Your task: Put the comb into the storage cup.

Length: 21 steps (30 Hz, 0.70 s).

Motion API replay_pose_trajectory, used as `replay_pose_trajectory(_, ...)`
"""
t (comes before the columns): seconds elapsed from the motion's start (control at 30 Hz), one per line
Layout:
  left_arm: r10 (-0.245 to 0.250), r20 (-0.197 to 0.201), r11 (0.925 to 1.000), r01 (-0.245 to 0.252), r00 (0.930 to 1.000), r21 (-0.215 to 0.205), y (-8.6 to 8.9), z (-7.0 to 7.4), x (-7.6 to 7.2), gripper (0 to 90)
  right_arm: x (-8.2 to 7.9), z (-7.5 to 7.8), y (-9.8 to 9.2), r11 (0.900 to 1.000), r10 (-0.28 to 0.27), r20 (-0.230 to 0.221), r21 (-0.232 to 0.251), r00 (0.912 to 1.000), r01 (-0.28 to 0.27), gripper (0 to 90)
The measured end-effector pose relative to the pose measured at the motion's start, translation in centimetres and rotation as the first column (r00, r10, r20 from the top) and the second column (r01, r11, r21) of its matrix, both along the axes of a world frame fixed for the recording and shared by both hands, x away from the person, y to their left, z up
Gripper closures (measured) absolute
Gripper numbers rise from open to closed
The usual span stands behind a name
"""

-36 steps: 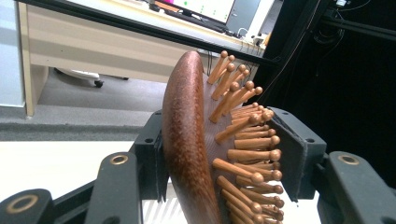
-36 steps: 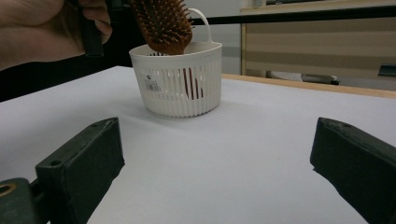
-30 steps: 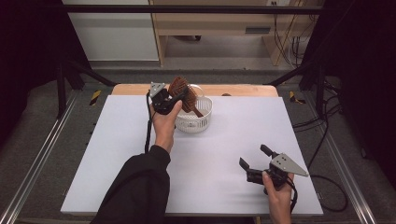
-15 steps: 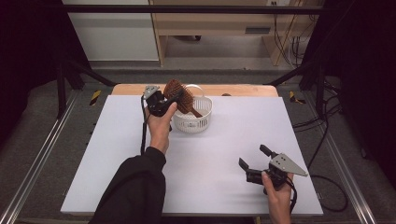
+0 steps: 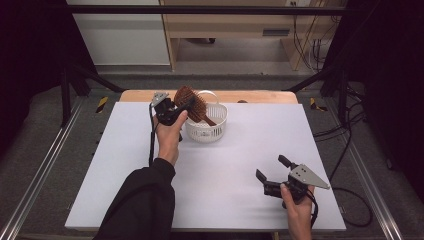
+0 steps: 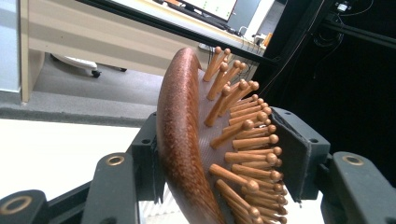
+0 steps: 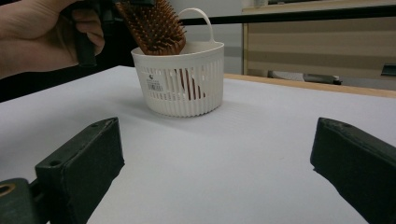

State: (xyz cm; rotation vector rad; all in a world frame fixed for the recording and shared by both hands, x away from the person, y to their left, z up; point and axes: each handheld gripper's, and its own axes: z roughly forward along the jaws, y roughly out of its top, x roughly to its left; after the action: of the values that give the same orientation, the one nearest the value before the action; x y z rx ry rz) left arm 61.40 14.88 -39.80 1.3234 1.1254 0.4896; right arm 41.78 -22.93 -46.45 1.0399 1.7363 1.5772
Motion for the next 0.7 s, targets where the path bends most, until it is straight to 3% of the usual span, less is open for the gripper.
replay_pose_trajectory(0.7,0.008,-0.023,0.9999,-0.009,0.9997,-0.01,1.02,-0.57,0.09,40.8,0.03,-0.04,0.03,1.0,0.004,-0.002,-0.003,1.0,-0.004,3.0)
